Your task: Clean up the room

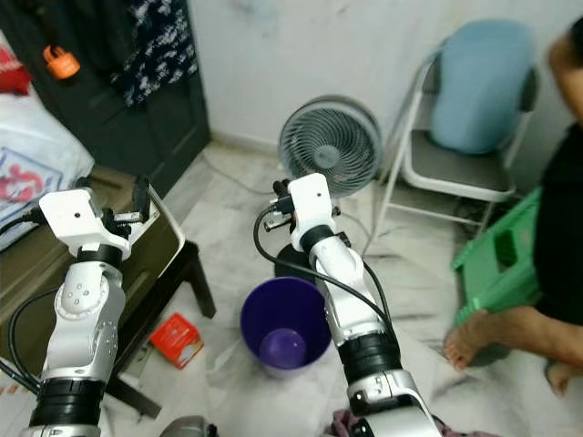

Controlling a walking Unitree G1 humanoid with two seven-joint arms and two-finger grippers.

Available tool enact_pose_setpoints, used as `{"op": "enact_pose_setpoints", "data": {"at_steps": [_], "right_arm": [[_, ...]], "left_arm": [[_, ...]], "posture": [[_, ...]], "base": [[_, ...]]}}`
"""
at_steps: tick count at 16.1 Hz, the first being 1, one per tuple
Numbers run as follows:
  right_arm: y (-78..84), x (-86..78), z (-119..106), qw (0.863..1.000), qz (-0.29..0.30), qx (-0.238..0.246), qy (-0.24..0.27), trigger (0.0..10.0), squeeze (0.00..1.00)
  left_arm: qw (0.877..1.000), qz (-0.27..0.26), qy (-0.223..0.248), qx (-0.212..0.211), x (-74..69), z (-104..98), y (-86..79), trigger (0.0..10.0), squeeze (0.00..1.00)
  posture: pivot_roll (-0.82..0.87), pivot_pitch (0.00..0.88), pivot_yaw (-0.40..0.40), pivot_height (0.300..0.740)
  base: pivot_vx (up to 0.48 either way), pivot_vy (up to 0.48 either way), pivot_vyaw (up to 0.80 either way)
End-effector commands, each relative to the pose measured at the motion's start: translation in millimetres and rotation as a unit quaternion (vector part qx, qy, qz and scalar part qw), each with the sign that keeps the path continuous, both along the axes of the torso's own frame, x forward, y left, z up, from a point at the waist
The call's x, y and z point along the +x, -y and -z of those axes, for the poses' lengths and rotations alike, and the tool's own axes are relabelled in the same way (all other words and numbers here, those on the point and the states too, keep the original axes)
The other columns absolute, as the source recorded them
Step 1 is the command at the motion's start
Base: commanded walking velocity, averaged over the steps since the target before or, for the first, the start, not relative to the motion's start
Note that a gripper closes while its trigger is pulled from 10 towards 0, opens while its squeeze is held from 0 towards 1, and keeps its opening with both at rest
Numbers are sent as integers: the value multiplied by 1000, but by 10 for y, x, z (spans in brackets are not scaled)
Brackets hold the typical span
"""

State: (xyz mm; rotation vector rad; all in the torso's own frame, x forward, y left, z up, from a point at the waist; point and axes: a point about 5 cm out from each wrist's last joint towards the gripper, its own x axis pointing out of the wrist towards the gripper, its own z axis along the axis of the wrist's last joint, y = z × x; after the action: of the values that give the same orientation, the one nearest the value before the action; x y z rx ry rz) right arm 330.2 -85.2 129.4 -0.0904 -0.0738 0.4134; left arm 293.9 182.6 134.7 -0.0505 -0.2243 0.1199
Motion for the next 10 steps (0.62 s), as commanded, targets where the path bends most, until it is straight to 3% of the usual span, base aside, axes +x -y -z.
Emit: {"op": "enact_pose_setpoints", "data": {"at_steps": [1,3,5,7,10], "right_arm": [[20,24,-27,1000,5,-1,4,10000,0],[22,30,-17,1000,9,1,-2,10000,0],[38,41,-11,1000,15,4,-8,10000,0],[63,55,-12,999,30,-5,-14,10000,0],[145,69,33,997,60,-11,-45,10000,0]], "left_arm": [[1000,-12,-13,-1,10,29,-16,10000,0],[999,-24,-20,-6,18,44,-41,10000,0],[999,-21,-21,-14,23,47,-40,10000,0],[999,19,-13,-25,15,34,25,10000,0],[996,80,-14,-29,-51,46,123,10000,0]], "posture": [[60,0,-8,740],[60,0,-8,740],[59,0,-6,740],[59,0,-6,740],[53,0,-7,740]], "base": [[0,0,0],[0,0,0],[0,0,-800],[0,0,-800],[0,0,0]]}}
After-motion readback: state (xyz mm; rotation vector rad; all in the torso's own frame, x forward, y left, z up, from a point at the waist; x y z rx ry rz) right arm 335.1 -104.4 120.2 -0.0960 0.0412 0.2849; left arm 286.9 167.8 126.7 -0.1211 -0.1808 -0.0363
